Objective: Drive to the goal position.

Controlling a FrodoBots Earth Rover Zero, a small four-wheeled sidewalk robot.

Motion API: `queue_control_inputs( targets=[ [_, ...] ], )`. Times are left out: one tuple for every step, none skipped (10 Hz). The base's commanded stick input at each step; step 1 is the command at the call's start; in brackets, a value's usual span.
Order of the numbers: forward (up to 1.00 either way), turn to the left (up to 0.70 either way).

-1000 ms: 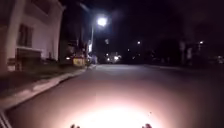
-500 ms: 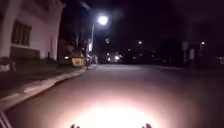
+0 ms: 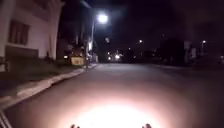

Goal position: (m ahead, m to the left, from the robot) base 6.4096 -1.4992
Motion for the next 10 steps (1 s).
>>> queue_control_inputs(
  targets=[
    [0.50, -0.09],
    [0.50, -0.08],
    [0.50, -0.07],
    [0.50, -0.06],
    [0.50, -0.05],
    [0.50, -0.04],
    [0.50, -0.04],
    [0.50, -0.03],
    [0.50, -0.02],
    [0.50, -0.01]
  ],
)
